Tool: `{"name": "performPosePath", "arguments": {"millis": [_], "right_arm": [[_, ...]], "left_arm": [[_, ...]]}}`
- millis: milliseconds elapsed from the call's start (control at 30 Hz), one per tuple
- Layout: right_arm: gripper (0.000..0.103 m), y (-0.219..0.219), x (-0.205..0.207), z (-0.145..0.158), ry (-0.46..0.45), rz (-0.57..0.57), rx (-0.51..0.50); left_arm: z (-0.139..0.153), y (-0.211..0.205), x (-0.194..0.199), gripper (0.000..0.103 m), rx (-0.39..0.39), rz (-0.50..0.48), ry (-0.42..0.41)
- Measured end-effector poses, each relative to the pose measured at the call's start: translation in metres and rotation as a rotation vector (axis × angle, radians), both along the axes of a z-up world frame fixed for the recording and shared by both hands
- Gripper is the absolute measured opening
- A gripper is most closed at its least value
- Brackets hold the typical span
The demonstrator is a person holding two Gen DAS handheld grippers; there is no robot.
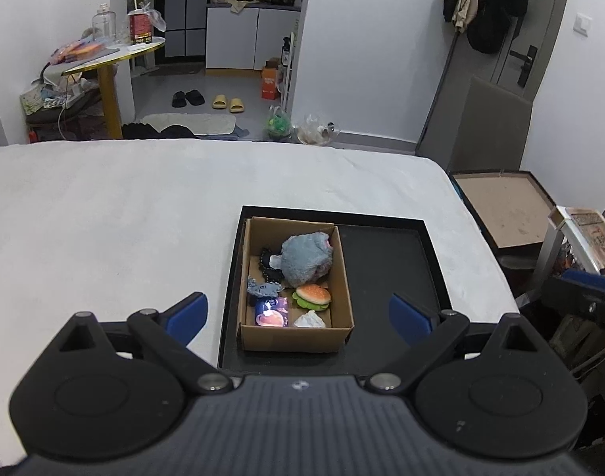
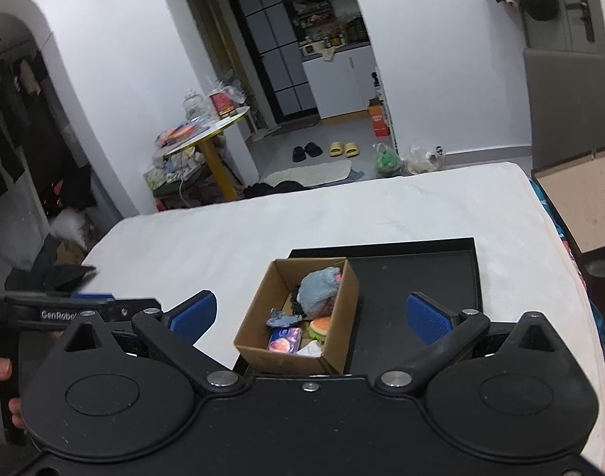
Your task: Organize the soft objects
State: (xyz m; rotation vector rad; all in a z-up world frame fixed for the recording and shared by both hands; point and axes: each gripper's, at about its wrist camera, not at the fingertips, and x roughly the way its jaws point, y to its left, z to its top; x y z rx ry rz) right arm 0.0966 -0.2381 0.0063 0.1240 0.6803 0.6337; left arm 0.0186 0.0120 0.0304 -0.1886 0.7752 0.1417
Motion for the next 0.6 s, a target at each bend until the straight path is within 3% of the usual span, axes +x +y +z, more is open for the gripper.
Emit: {"name": "performPosePath", "arguments": {"millis": [600], "right_arm": [[0.103, 0.026, -0.039, 0.019, -0.026, 0.033, -0.058]], "left_arm": [[0.017, 0.001, -0.035, 0.097, -0.019, -0.041, -0.044]]}}
